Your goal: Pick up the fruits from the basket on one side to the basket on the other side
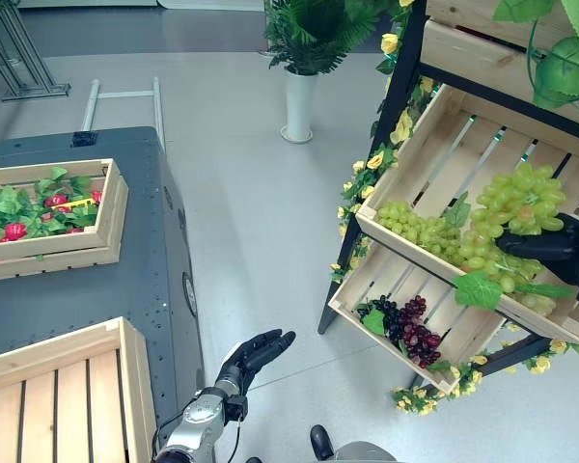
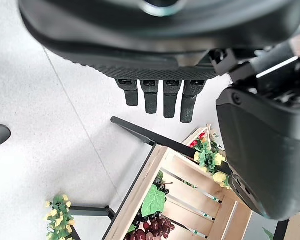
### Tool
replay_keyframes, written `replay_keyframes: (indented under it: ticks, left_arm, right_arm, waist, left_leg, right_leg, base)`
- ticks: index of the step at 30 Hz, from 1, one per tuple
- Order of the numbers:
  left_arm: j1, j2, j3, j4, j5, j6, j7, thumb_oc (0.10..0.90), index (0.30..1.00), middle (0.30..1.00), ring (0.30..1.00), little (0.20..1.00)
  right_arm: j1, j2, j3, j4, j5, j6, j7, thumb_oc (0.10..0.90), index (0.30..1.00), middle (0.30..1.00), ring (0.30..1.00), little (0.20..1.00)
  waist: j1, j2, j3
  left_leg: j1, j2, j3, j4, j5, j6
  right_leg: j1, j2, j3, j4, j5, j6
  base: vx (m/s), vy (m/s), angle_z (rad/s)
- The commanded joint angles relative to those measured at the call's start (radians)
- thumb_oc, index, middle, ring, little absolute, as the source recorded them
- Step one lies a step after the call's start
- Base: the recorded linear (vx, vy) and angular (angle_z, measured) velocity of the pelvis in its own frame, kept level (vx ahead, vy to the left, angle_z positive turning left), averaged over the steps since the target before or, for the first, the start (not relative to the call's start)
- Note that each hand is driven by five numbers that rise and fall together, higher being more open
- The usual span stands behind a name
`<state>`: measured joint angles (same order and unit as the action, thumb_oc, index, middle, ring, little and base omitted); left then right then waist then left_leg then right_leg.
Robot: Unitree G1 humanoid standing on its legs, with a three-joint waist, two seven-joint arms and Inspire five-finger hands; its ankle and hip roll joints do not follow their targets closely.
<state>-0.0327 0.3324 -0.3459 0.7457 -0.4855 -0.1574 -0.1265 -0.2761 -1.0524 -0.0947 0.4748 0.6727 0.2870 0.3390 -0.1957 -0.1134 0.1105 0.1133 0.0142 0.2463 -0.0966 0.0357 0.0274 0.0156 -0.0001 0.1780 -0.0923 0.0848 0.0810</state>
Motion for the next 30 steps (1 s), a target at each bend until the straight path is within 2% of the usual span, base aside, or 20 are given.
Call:
replay_keyframes:
  ticks: [1, 2, 7, 15, 20, 25, 26, 27, 28, 30]
  left_arm:
    - [-0.06, 0.016, -0.026, 0.0, -0.005, -0.1, -0.022, 0.8, 0.9, 0.9, 0.9, 0.9]
    - [-0.06, 0.016, -0.025, 0.0, -0.005, -0.1, -0.022, 0.8, 0.9, 0.9, 0.9, 0.9]
    - [-0.069, 0.018, -0.032, -0.012, -0.025, -0.088, -0.017, 0.8, 0.9, 0.9, 0.9, 0.9]
    - [-0.071, 0.018, -0.04, -0.011, -0.033, -0.089, -0.024, 0.8, 0.9, 0.9, 0.9, 0.9]
    - [-0.074, 0.022, -0.037, -0.028, -0.033, -0.072, -0.028, 0.8, 0.9, 0.9, 0.9, 0.9]
    - [-0.062, 0.017, -0.03, -0.03, -0.026, -0.077, -0.04, 0.8, 0.9, 0.9, 0.9, 0.9]
    - [-0.06, 0.017, -0.03, -0.03, -0.026, -0.078, -0.041, 0.8, 0.9, 0.9, 0.9, 0.9]
    - [-0.061, 0.017, -0.03, -0.03, -0.026, -0.078, -0.041, 0.8, 0.9, 0.9, 0.9, 0.9]
    - [-0.061, 0.016, -0.03, -0.029, -0.023, -0.077, -0.043, 0.8, 0.9, 0.9, 0.9, 0.9]
    - [-0.062, 0.011, -0.033, -0.031, -0.012, -0.076, -0.041, 0.8, 0.9, 0.9, 0.9, 0.9]
  right_arm:
    - [-0.232, -0.187, -0.012, 0.137, -0.108, -0.152, -0.087, 0.4, 0.3, 0.3, 0.3, 0.3]
    - [-0.234, -0.187, -0.01, 0.138, -0.108, -0.152, -0.086, 0.4, 0.3, 0.3, 0.3, 0.3]
    - [-0.266, -0.232, 0.089, 0.22, -0.302, -0.193, -0.115, 0.4, 0.3, 0.3, 0.3, 0.3]
    - [-0.302, -0.232, 0.188, 0.255, -0.51, -0.248, -0.21, 0.4, 0.3, 0.3, 0.3, 0.3]
    - [-0.287, -0.21, 0.197, 0.224, -0.527, -0.275, -0.287, 0.4, 0.3, 0.3, 0.3, 0.3]
    - [-0.238, -0.187, 0.152, 0.159, -0.541, -0.304, -0.311, 0.4, 0.3, 0.3, 0.3, 0.3]
    - [-0.233, -0.185, 0.15, 0.152, -0.543, -0.305, -0.317, 0.445, 0.368, 0.368, 0.368, 0.368]
    - [-0.231, -0.185, 0.148, 0.151, -0.543, -0.305, -0.317, 0.522, 0.484, 0.484, 0.484, 0.484]
    - [-0.227, -0.181, 0.145, 0.144, -0.547, -0.303, -0.328, 0.8, 0.9, 0.9, 0.9, 0.9]
    - [-0.199, -0.17, 0.123, 0.125, -0.548, -0.288, -0.324, 0.8, 0.9, 0.9, 0.9, 0.9]
  waist:
    - [0.044, -0.018, -0.086]
    - [0.043, -0.017, -0.086]
    - [0.053, -0.018, -0.081]
    - [0.064, -0.016, -0.076]
    - [0.066, -0.013, -0.072]
    - [0.065, -0.007, -0.073]
    - [0.065, -0.006, -0.073]
    - [0.065, -0.007, -0.073]
    - [0.064, -0.006, -0.074]
    - [0.059, -0.005, -0.075]
  left_leg:
    - [0.007, -0.007, -0.085, 0.009, -0.121, -0.007]
    - [0.007, -0.007, -0.085, 0.009, -0.121, -0.007]
    - [0.003, -0.011, -0.093, 0.009, -0.118, -0.005]
    - [0.0, -0.014, -0.099, 0.009, -0.116, -0.001]
    - [-0.003, -0.016, -0.1, 0.009, -0.116, 0.001]
    - [-0.003, -0.018, -0.102, 0.009, -0.119, 0.002]
    - [-0.002, -0.018, -0.102, 0.009, -0.12, 0.002]
    - [-0.002, -0.018, -0.102, 0.009, -0.12, 0.002]
    - [-0.002, -0.018, -0.1, 0.009, -0.12, 0.002]
    - [-0.002, -0.018, -0.097, 0.009, -0.122, 0.002]
  right_leg:
    - [0.039, 0.041, -0.079, 0.005, -0.014, 0.001]
    - [0.039, 0.041, -0.079, 0.005, -0.014, 0.001]
    - [0.036, 0.04, -0.077, 0.005, -0.011, 0.001]
    - [0.034, 0.038, -0.077, 0.005, -0.01, 0.002]
    - [0.032, 0.038, -0.077, 0.005, -0.012, 0.002]
    - [0.032, 0.037, -0.076, 0.005, -0.016, 0.001]
    - [0.032, 0.037, -0.076, 0.005, -0.016, 0.001]
    - [0.032, 0.037, -0.076, 0.005, -0.016, 0.001]
    - [0.032, 0.036, -0.076, 0.005, -0.017, 0.001]
    - [0.03, 0.037, -0.073, 0.005, -0.017, 0.002]
  base:
    - [0.0, 0.0, 0.0]
    - [0.0, 0.0, 0.0]
    - [0.0, 0.0, 0.0]
    - [0.0, -0.001, 0.01]
    - [0.0, -0.01, 0.08]
    - [0.0, 0.0, 0.0]
    - [0.0, 0.0, 0.0]
    - [0.0, 0.0, 0.0]
    - [0.0, 0.0, 0.0]
    - [0.0, 0.0, 0.0]
